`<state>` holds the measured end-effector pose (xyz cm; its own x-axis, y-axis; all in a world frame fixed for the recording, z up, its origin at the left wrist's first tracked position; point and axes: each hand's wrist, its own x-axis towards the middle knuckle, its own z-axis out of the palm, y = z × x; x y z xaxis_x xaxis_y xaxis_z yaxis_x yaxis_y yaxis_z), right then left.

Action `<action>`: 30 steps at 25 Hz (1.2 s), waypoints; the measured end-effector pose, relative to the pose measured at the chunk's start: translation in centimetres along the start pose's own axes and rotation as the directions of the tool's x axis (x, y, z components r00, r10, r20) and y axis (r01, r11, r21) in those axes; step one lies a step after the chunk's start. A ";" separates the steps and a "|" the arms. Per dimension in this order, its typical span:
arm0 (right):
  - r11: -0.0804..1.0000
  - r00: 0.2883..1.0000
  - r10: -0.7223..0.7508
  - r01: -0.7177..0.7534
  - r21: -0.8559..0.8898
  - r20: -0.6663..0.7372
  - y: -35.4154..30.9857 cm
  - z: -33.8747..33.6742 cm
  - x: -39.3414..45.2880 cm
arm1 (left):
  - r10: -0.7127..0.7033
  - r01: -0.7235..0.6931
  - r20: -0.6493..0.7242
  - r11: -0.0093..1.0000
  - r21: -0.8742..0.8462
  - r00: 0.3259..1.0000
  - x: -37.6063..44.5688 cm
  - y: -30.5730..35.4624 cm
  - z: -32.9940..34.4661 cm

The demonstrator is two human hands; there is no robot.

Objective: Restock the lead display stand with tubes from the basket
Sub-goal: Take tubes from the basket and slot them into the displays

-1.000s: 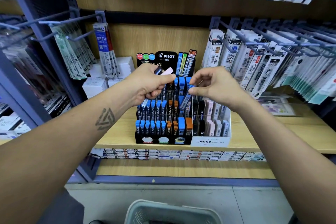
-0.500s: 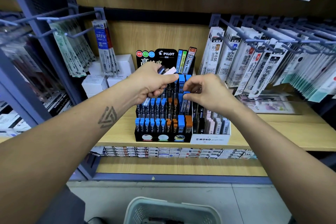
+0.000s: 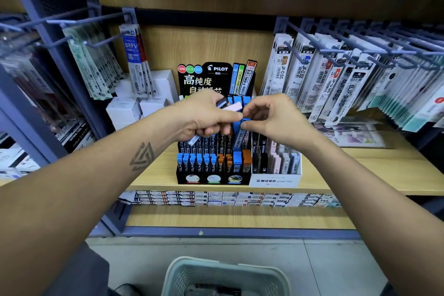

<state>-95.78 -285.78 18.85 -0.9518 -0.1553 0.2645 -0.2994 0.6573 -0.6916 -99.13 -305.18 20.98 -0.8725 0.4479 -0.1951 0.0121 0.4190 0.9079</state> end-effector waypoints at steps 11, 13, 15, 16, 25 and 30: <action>0.997 0.997 0.076 -0.076 0.010 -0.011 0.9 -1.8 -0.5 | -0.244 0.219 0.278 0.968 0.119 0.929 0.4 -2.5 2.6; 0.996 0.997 0.079 -0.078 0.052 -0.014 0.8 -2.1 -0.5 | -0.242 0.216 0.284 0.969 0.121 0.928 0.4 -2.4 2.5; 0.988 0.997 0.078 -0.079 0.131 0.012 0.4 -2.6 -0.7 | -0.245 0.223 0.282 0.969 0.108 0.928 0.2 -2.2 2.3; 0.983 0.996 0.080 -0.087 0.164 0.046 0.2 -2.8 -0.9 | -0.246 0.228 0.279 0.969 0.095 0.928 0.1 -2.1 2.0; 0.994 0.963 -0.016 -0.015 0.110 0.271 -0.7 -1.1 -1.7 | -0.175 0.174 0.135 0.984 0.019 0.975 -0.3 -0.7 -1.1; 0.916 0.950 -0.103 0.206 -0.343 0.296 0.1 1.6 -1.9 | -0.132 0.128 0.154 0.991 0.036 0.979 -0.4 -0.8 -1.1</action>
<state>-94.10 -286.55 17.22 -0.8929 -0.4332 0.1233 -0.4476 0.8235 -0.3486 -99.31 -306.52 20.77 -0.7808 0.5048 -0.3682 -0.0823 0.5011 0.8615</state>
